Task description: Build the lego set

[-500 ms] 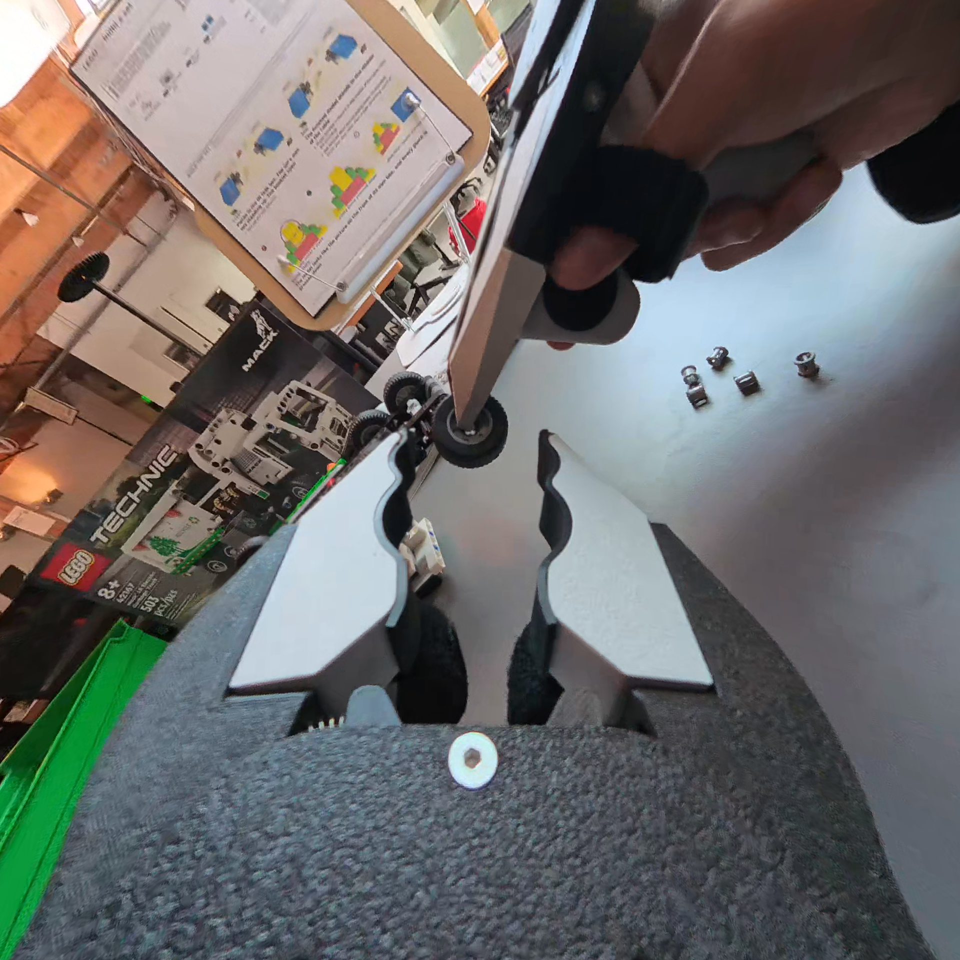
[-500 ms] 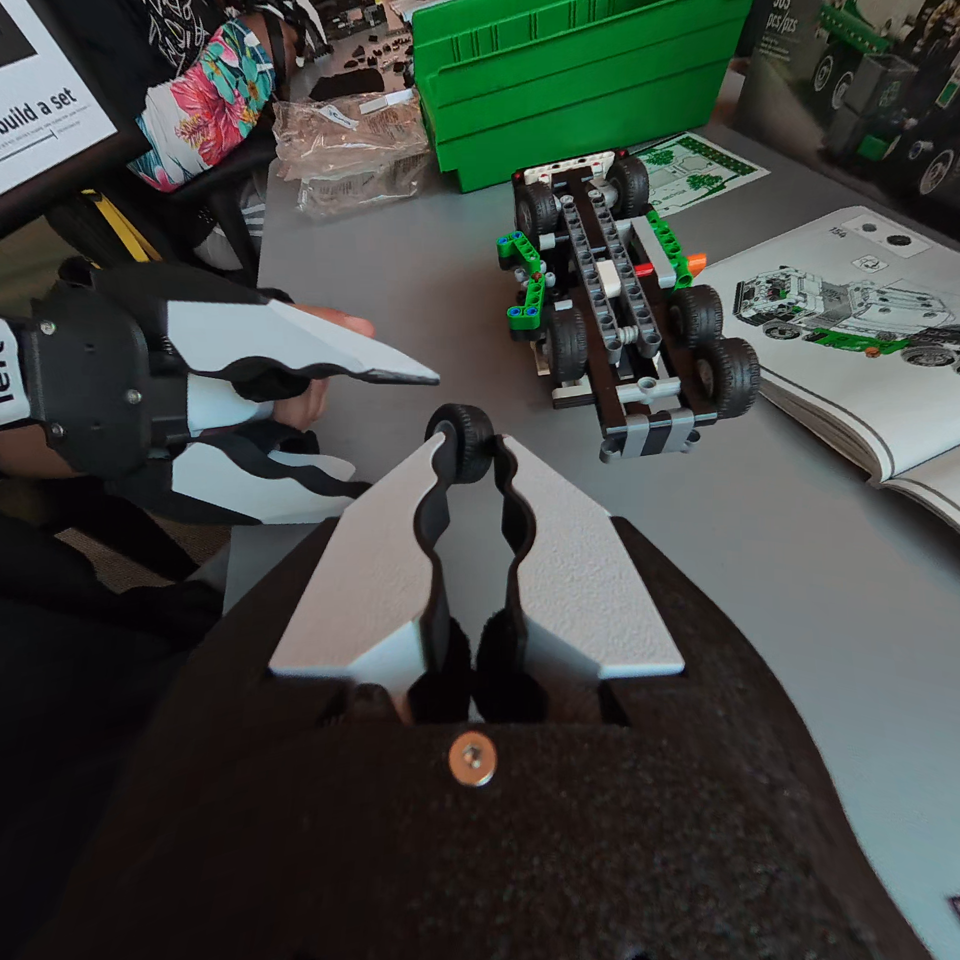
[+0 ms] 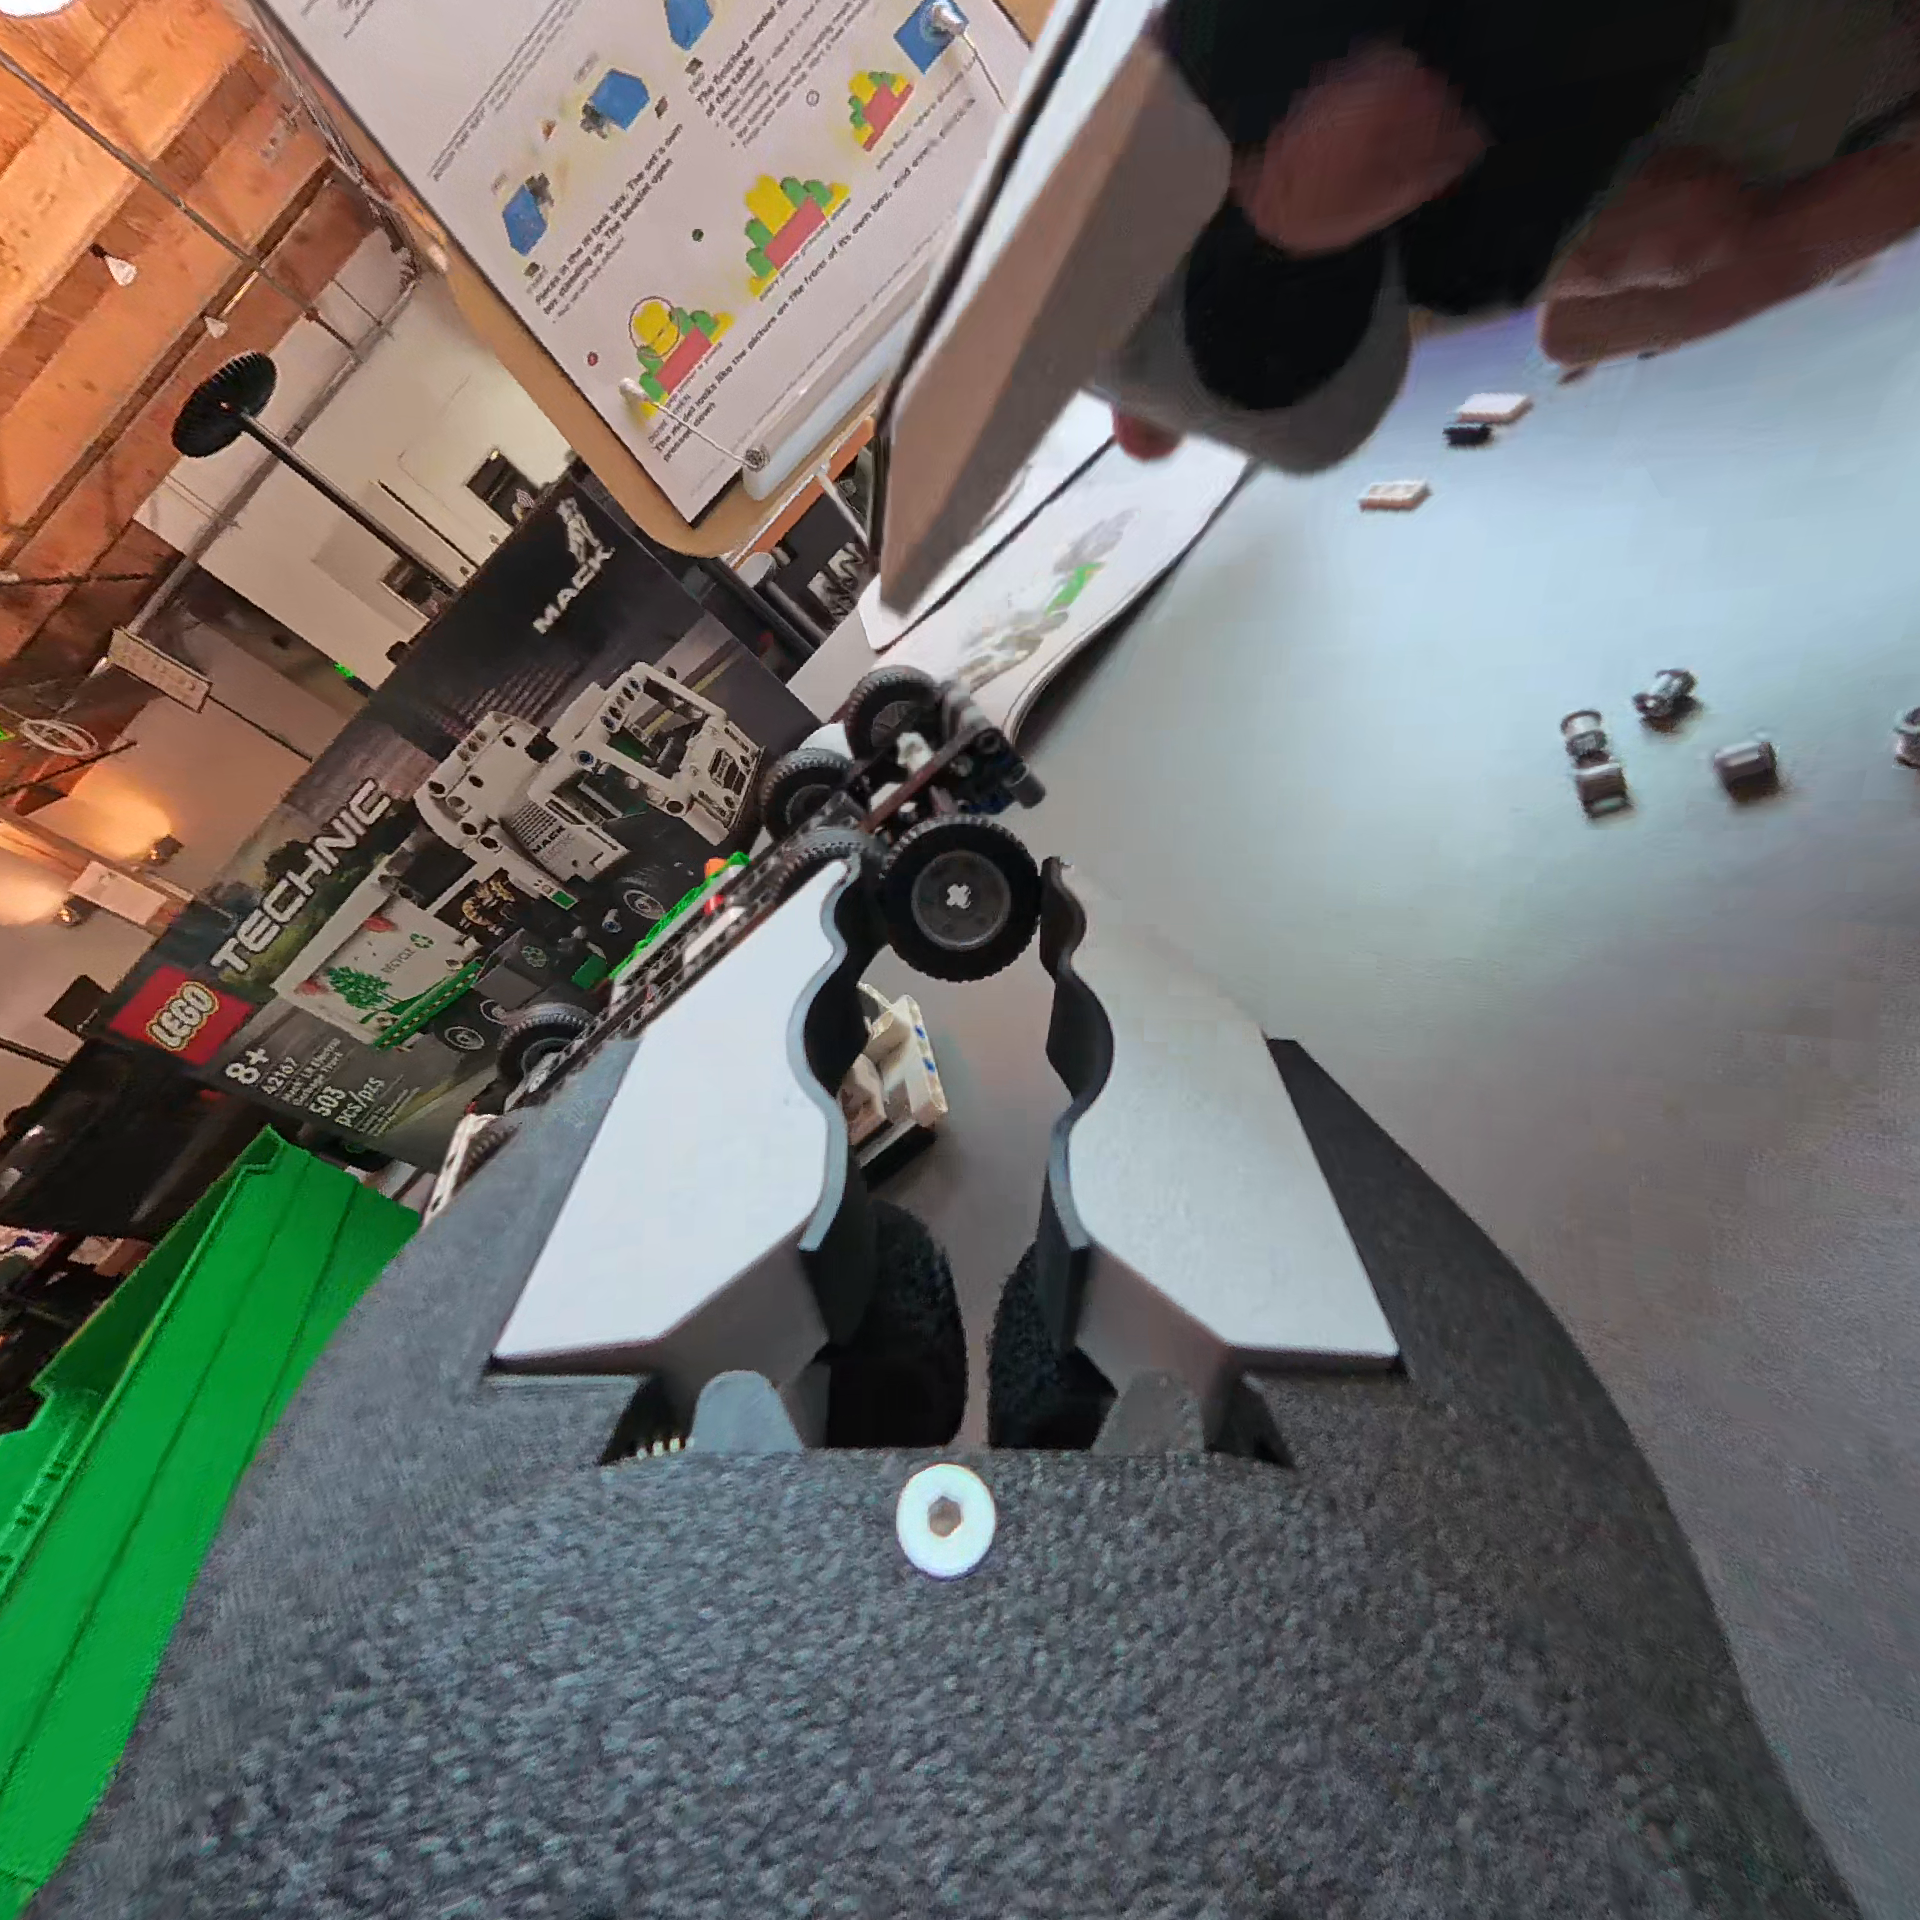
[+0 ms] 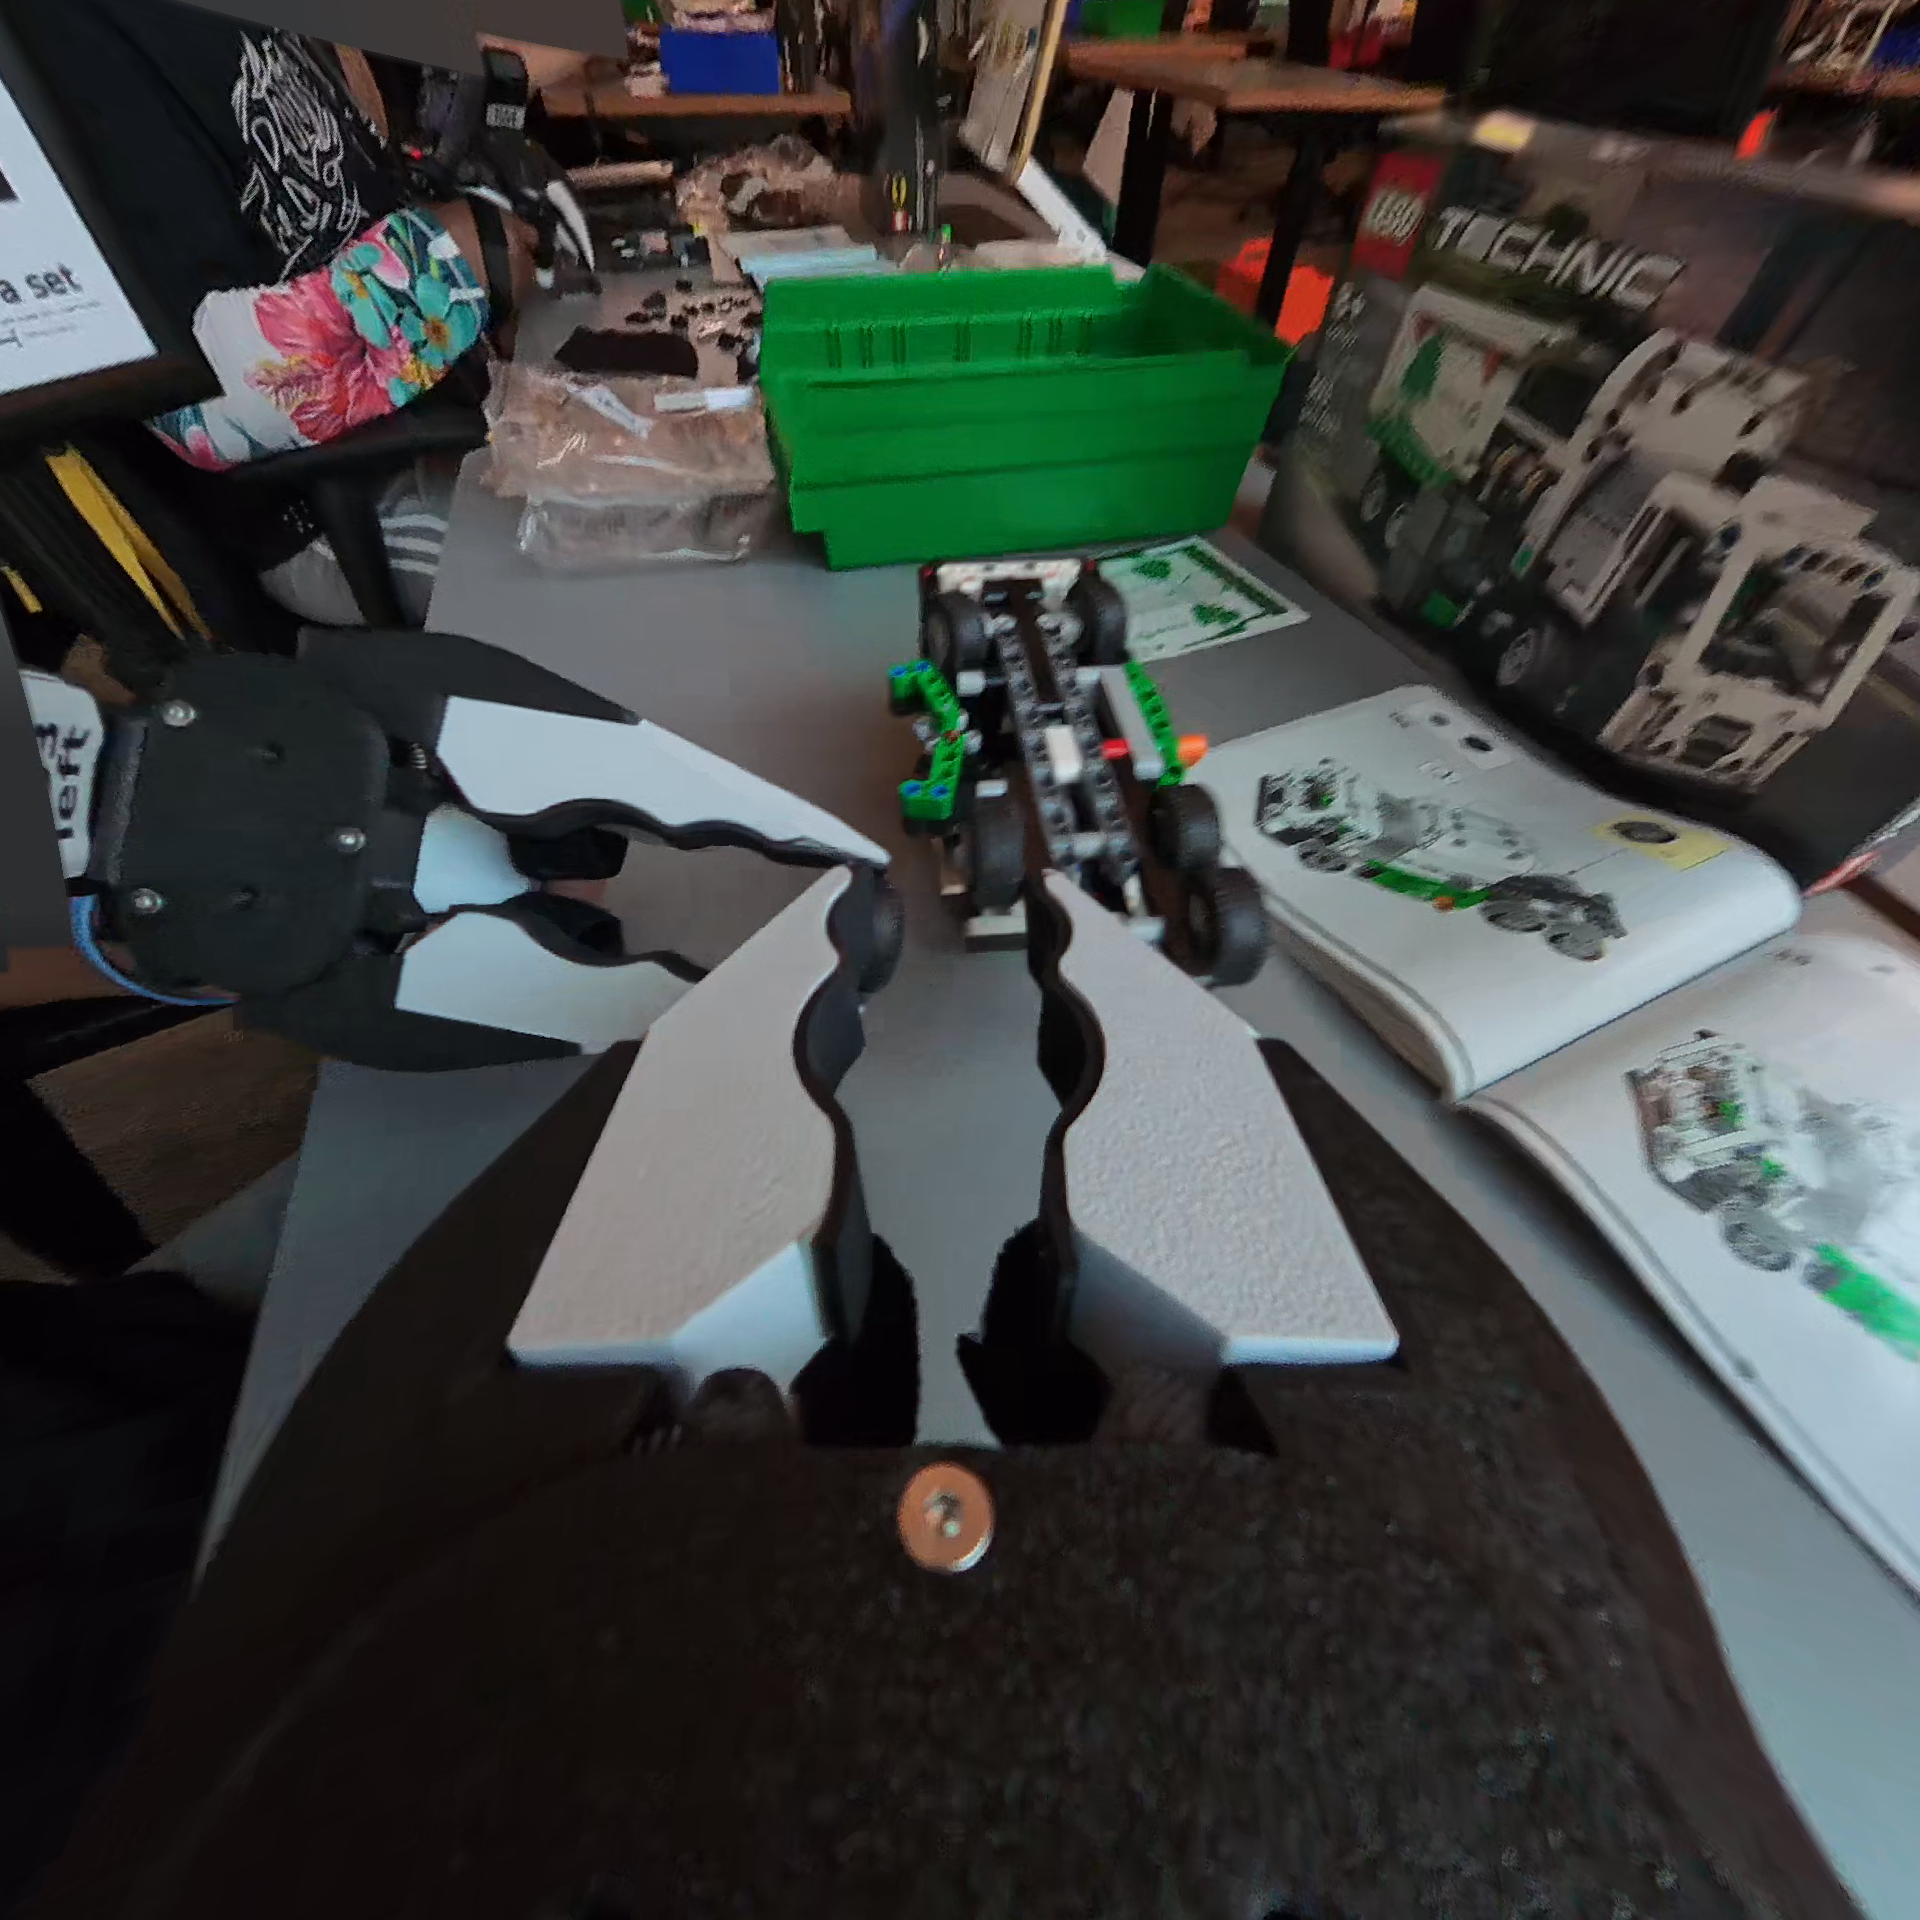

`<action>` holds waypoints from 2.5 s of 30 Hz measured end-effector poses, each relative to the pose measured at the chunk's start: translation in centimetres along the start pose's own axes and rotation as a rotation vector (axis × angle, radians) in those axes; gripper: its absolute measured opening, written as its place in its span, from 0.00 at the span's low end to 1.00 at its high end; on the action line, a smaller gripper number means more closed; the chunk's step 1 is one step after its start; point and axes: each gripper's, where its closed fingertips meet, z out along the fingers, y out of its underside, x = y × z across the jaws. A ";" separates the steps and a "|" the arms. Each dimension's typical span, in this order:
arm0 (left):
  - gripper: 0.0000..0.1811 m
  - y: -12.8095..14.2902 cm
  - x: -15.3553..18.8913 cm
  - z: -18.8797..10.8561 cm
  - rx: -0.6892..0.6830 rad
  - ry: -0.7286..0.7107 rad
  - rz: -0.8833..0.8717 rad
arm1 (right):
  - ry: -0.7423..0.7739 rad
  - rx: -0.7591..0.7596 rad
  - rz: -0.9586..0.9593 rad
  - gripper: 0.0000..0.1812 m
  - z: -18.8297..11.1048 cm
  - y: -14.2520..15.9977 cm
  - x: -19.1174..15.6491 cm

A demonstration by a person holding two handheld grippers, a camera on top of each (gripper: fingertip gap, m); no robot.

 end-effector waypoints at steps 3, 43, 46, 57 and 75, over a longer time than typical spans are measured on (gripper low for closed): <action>0.16 -0.2 -0.5 0.6 0.015 -0.013 -0.020 | 0.017 0.018 -0.068 0.31 -0.2 -0.3 3.1; 0.17 -0.5 -0.3 2.5 0.071 -0.020 -0.030 | -0.220 -0.275 0.083 0.50 4.4 4.7 3.3; 0.17 -0.3 -0.3 2.5 0.070 -0.022 -0.014 | -0.209 -0.299 0.077 0.51 4.5 4.8 3.4; 0.18 0.2 -0.7 2.4 0.076 -0.041 0.011 | -0.170 -0.310 0.059 0.49 4.7 4.8 3.3; 0.11 1.1 -0.6 0.3 0.092 0.183 -0.181 | -0.213 -0.189 -0.211 0.36 2.2 2.4 0.6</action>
